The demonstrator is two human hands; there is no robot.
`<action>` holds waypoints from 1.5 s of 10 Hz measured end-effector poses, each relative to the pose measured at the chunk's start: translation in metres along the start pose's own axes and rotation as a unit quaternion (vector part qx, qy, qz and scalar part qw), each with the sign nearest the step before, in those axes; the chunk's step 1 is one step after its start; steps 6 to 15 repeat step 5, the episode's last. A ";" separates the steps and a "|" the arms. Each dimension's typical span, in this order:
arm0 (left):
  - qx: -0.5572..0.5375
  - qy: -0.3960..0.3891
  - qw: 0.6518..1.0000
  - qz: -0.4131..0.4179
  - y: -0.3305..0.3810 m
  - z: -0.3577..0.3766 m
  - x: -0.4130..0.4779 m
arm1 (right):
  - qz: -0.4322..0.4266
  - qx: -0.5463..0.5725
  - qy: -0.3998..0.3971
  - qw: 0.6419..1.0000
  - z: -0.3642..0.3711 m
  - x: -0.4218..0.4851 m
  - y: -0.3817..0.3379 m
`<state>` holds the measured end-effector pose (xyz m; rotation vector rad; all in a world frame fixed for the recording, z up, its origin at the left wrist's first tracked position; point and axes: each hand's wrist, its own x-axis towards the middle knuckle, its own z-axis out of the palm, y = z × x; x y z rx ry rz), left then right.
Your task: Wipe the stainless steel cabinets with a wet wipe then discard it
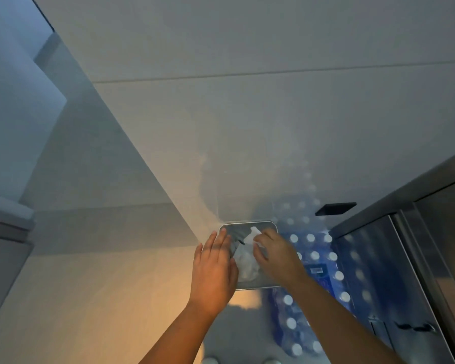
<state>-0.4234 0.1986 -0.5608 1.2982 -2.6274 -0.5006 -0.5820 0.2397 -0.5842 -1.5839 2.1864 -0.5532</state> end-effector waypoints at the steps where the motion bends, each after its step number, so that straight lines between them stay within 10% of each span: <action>1: -0.005 0.002 1.000 0.010 -0.006 0.008 0.005 | 0.006 -0.013 -0.045 0.999 0.019 0.008 0.009; 15: -0.009 0.009 1.000 0.000 -0.013 0.014 0.017 | 0.056 -0.066 -0.094 0.992 0.031 0.011 0.017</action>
